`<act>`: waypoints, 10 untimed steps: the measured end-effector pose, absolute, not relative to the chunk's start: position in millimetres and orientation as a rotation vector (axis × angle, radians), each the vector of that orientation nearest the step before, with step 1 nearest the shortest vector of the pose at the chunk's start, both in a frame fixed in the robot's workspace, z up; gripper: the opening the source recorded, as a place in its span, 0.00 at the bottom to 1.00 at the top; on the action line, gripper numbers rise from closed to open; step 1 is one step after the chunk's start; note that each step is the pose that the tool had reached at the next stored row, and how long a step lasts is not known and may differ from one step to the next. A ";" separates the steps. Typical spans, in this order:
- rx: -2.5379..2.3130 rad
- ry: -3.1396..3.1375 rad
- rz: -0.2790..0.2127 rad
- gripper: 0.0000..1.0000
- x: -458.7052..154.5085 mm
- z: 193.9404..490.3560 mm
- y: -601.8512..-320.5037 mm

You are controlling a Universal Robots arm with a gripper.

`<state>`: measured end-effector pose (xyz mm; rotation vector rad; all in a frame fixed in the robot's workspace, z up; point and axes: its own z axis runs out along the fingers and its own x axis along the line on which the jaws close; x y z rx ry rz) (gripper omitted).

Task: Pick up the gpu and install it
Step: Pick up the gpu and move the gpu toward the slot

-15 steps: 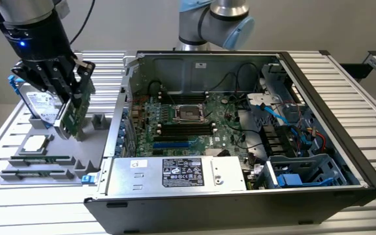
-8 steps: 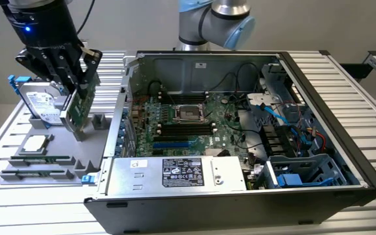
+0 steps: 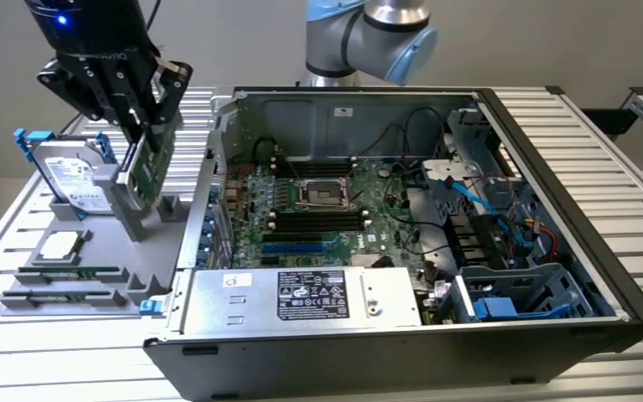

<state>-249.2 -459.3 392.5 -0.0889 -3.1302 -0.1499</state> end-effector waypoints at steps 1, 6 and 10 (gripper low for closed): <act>-0.089 -3.130 -0.155 0.27 -246.3 395.3 -459.6; -0.089 -3.127 -0.186 0.27 -231.8 407.3 -461.7; -0.089 -3.124 -0.207 0.27 -220.0 413.2 -463.4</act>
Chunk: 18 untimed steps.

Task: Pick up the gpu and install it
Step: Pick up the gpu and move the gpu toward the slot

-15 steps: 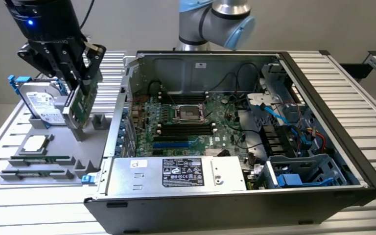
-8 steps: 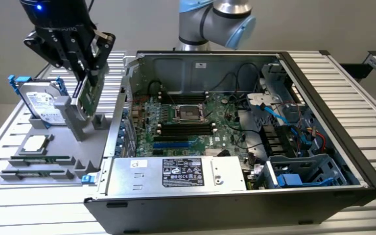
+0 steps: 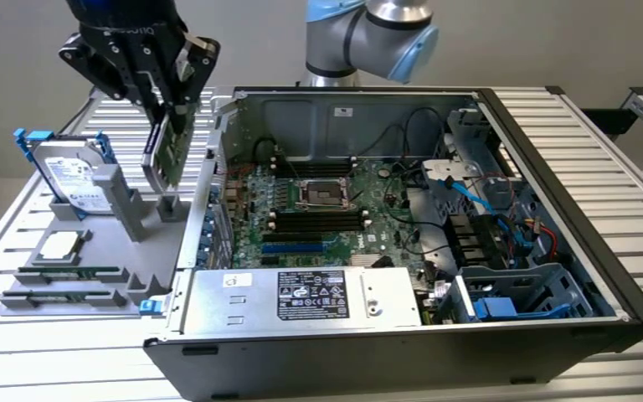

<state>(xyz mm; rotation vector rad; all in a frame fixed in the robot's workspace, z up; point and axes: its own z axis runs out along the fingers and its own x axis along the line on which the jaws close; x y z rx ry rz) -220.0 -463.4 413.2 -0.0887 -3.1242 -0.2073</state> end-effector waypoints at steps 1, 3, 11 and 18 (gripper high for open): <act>-0.089 -3.124 -0.212 0.27 -216.8 414.5 -463.8; -0.088 -3.123 -0.217 0.27 -210.4 417.2 -464.5; -0.087 -3.120 -0.223 0.27 -176.6 422.1 -467.5; -0.087 -3.121 -0.204 0.27 -144.8 419.8 -468.1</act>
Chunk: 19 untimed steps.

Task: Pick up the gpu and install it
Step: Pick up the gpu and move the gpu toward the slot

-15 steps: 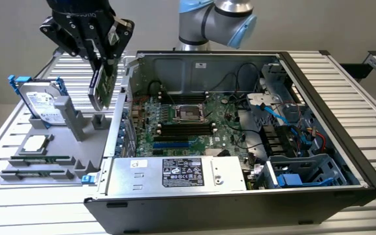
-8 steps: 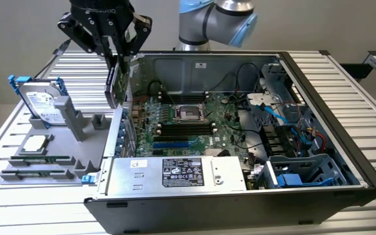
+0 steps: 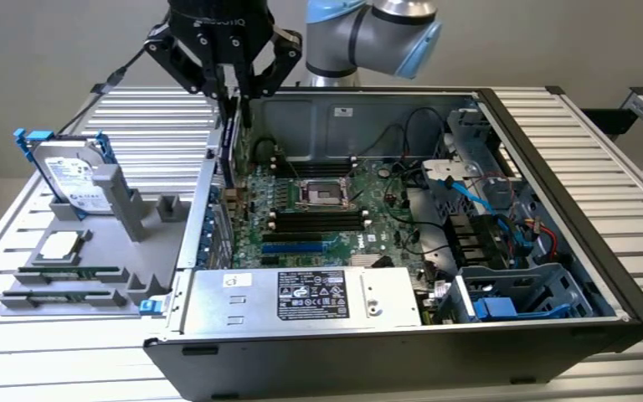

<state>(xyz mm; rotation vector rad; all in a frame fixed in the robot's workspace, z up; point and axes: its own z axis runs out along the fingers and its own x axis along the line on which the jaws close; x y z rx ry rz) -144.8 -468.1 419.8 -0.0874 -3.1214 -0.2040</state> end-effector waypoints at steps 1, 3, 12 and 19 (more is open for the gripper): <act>-0.087 -3.122 -0.198 0.27 -140.2 419.2 -468.1; -0.088 -3.123 -0.185 0.27 -131.3 417.9 -468.1; -0.043 -3.121 -0.141 0.27 -110.6 411.0 -468.1; 0.087 -3.116 -0.139 0.27 -104.5 408.6 -468.1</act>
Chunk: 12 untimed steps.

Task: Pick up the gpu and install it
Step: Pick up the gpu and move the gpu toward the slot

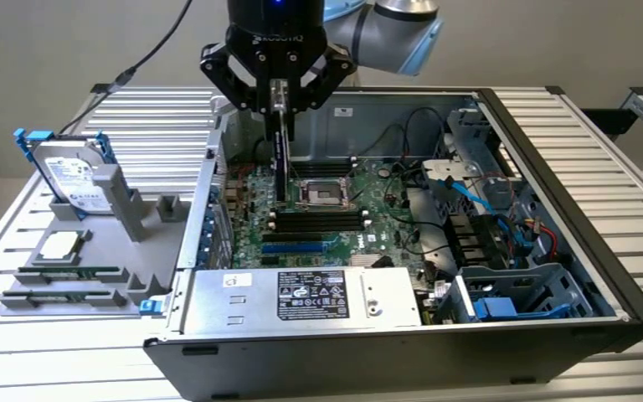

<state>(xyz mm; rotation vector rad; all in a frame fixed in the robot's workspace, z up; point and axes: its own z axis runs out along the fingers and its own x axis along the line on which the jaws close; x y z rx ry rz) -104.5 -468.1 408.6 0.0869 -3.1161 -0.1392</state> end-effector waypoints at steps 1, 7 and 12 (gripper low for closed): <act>0.103 -3.115 -0.139 0.27 -103.2 408.3 -468.1; 0.197 -3.108 -0.138 0.27 -94.5 406.1 -468.1; 0.276 -3.100 -0.137 0.27 -87.8 404.1 -468.1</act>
